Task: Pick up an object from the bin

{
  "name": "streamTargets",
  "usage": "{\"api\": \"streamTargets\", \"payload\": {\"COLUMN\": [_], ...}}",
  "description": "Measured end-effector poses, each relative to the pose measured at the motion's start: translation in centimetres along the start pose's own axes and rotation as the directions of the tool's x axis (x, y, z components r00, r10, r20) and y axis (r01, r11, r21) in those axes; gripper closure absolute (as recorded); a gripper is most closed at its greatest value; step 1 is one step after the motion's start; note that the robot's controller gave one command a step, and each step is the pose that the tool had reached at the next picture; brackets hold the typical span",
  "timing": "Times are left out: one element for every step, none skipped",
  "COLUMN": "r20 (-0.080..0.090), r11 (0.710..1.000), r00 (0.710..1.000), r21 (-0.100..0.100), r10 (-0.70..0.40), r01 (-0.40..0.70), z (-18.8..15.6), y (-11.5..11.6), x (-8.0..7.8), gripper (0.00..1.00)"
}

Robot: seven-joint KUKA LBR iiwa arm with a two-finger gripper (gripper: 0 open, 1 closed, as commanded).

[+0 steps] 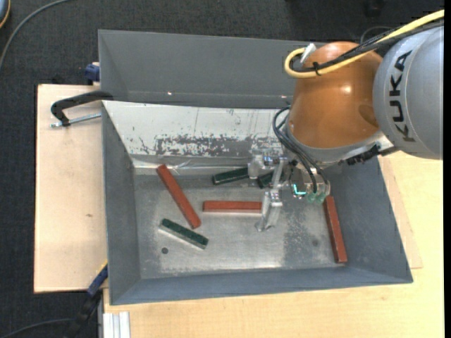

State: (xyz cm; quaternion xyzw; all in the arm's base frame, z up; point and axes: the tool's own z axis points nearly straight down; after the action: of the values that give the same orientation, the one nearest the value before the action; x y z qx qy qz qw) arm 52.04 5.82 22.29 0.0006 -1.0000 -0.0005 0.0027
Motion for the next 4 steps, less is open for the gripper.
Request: {"api": "streamTargets", "payload": {"r20": [-0.001,0.013,0.011,0.003], "r11": [1.0,0.999,1.0,0.998], "r00": [1.0,0.999,1.0,0.998], "r21": [0.001,-0.001,-0.001,0.0], "r10": [-0.016,-0.033,-0.004,0.068], "r01": [0.016,0.033,0.004,-0.068], "z": [15.7,12.0,12.0,15.3], "y": [-1.8,-0.8,-0.8,-1.6], "x": [-2.1,-1.9,-2.8,-3.0], "gripper": [0.0,0.0,0.0,0.0]}}
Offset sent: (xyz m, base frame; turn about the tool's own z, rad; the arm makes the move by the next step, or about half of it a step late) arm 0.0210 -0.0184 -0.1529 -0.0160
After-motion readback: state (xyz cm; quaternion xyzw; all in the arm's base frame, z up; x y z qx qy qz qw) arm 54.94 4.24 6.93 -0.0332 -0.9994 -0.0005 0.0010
